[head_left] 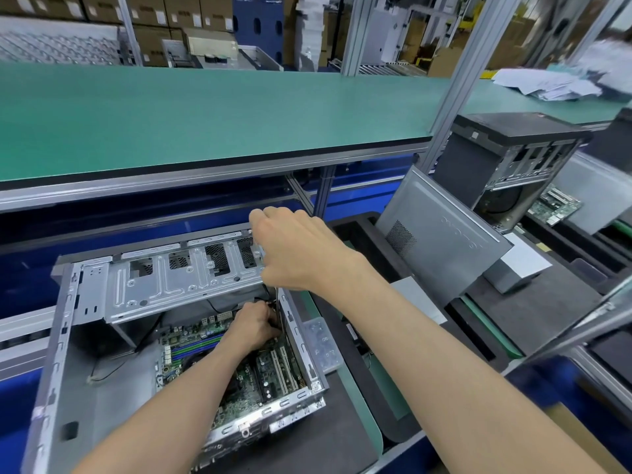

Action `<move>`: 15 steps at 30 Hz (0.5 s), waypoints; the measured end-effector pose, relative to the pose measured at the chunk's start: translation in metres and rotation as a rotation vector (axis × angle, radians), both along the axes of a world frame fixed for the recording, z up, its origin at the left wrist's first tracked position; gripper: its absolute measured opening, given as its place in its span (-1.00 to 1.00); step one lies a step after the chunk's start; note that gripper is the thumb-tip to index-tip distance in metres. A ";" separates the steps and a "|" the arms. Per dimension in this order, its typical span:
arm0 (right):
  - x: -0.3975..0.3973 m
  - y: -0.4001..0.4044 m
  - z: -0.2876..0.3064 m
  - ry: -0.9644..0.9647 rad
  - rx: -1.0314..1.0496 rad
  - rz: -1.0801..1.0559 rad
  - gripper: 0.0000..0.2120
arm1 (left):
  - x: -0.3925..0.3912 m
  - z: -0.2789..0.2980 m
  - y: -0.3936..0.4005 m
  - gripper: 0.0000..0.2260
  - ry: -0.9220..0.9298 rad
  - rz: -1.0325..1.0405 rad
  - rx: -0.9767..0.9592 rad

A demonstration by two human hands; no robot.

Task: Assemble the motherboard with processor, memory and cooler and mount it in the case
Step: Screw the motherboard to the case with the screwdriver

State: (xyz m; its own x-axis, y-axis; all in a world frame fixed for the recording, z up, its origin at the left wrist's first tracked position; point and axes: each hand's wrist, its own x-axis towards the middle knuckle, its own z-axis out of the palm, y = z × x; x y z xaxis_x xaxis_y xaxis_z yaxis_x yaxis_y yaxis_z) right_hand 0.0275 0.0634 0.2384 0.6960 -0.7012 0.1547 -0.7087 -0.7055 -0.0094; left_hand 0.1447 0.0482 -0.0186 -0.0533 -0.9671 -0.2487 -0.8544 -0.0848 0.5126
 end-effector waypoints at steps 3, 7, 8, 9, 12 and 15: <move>0.000 -0.001 -0.006 0.047 -0.182 -0.090 -0.84 | 0.000 0.002 0.001 -0.94 -0.002 -0.008 0.009; 0.000 -0.002 -0.003 -0.016 -0.033 -0.009 -0.72 | 0.000 0.004 0.002 -0.96 0.012 0.003 0.025; 0.000 -0.002 -0.001 -0.026 0.020 0.012 -0.70 | 0.000 0.004 0.002 -0.95 0.011 0.008 0.030; 0.001 -0.002 -0.001 -0.026 0.032 0.011 -0.71 | 0.000 0.004 0.001 -0.95 0.009 0.010 0.035; 0.002 -0.002 -0.007 0.047 -0.170 -0.090 -0.80 | -0.001 0.006 0.002 -0.94 0.008 0.011 0.049; -0.002 -0.004 -0.008 0.037 -0.200 -0.107 -0.75 | -0.003 0.010 0.003 -0.94 0.007 0.014 0.078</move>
State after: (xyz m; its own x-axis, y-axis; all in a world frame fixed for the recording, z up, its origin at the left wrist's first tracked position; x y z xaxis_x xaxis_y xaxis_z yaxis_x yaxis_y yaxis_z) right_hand 0.0258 0.0591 0.2301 0.6270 -0.7293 0.2739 -0.7768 -0.6115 0.1503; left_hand 0.1416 0.0509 -0.0090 -0.0413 -0.9455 -0.3230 -0.8495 -0.1369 0.5095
